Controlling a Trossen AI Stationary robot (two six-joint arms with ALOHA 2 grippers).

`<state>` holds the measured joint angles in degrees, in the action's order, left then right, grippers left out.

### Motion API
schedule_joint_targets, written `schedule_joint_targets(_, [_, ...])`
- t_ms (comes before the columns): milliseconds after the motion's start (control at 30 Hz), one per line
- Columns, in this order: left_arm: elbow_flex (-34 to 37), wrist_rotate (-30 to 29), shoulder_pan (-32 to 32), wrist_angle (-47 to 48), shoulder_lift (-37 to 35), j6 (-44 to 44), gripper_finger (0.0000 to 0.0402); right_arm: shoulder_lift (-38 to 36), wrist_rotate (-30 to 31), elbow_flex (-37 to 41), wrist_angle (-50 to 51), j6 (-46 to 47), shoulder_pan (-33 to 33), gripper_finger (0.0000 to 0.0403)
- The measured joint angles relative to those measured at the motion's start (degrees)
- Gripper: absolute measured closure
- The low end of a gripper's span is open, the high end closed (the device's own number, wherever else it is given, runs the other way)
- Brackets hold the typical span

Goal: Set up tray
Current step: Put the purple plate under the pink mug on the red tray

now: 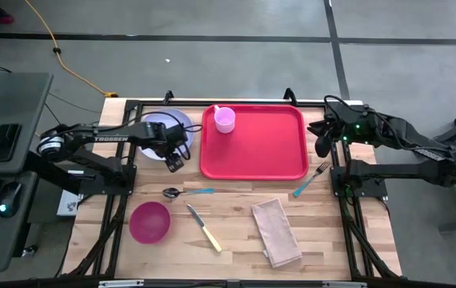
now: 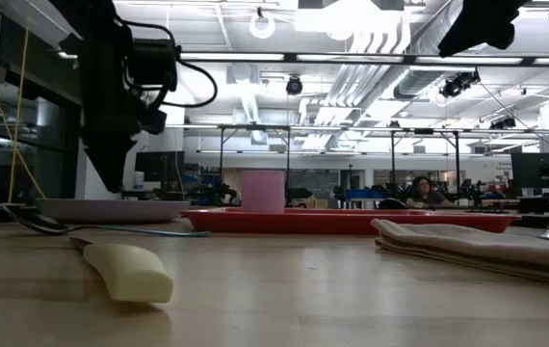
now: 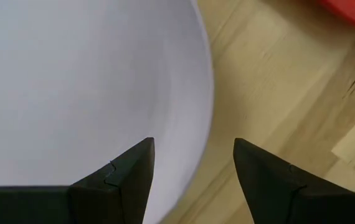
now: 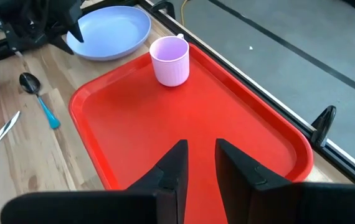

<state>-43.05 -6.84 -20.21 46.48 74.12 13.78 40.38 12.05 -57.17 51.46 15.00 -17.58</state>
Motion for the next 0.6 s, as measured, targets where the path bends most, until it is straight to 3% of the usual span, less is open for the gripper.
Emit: schedule_joint_targets(600, [0.0,-1.68,0.0,-0.53,0.84,-0.44,0.0153,0.02,0.0,-0.02,0.15,-0.46,-0.02,0.0344])
